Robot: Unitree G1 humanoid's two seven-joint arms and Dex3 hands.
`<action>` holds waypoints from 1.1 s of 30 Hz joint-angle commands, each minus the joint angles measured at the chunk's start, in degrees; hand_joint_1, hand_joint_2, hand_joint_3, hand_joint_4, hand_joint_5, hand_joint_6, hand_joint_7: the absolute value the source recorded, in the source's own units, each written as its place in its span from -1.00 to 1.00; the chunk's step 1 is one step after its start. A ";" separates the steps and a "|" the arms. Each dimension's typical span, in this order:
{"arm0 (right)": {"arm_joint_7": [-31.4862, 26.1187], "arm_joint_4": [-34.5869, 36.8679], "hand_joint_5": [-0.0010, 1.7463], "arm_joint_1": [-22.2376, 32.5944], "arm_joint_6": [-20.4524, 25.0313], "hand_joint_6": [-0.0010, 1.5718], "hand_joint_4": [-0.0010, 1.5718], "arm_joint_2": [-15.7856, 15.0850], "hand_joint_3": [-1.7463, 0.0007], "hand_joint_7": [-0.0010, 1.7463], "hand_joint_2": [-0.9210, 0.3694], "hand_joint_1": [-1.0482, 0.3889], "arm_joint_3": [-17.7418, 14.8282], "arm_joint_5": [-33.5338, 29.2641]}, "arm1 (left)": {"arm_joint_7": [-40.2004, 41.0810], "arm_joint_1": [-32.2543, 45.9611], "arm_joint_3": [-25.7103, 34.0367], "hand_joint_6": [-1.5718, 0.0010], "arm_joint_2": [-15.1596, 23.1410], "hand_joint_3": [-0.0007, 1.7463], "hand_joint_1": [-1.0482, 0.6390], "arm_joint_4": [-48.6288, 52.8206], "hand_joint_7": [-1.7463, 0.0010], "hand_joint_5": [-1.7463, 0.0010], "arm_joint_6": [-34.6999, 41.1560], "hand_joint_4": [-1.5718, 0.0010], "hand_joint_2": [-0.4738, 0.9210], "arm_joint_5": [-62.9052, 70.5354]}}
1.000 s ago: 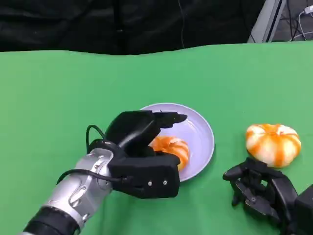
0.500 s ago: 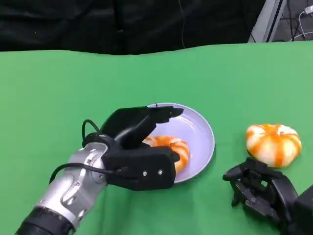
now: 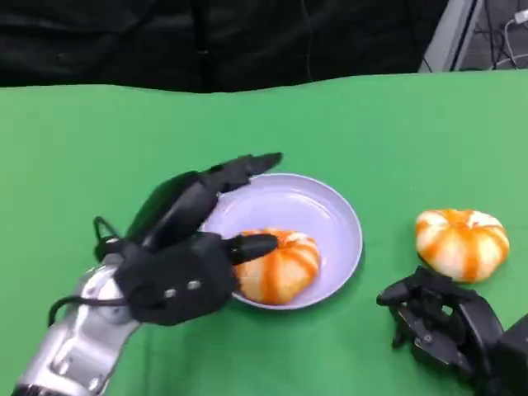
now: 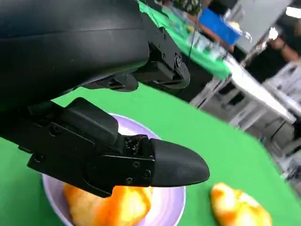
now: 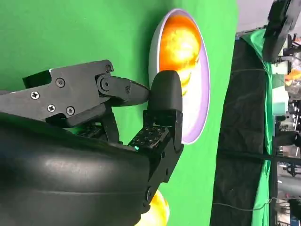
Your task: Grasp the bread from the table and place it into the plate.
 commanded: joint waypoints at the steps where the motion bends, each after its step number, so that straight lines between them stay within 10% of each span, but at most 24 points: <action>1: -0.30 1.22 1.00 0.34 -0.34 -0.06 -0.18 -1.08 0.48 0.23 -1.00 0.08 -0.26 -0.47 | -0.44 2.18 3.74 0.40 -0.25 -0.46 -0.90 -0.23 0.97 0.94 -2.93 0.36 1.00 -5.71; 17: -0.51 1.52 1.00 0.06 -0.07 -0.06 -0.19 -1.04 0.49 0.24 -1.00 0.08 -0.26 -0.53 | -23.83 9.19 14.51 0.39 -2.98 -0.56 -0.66 10.53 0.99 0.97 -21.37 0.29 1.00 -36.67; 33: 0.25 1.63 1.00 0.24 -0.12 -0.06 -0.16 -1.53 0.48 0.25 -1.00 0.10 -0.53 -0.16 | -36.66 14.53 27.57 0.27 -6.27 -0.72 -0.52 15.82 0.98 0.96 -15.59 0.08 1.00 -51.42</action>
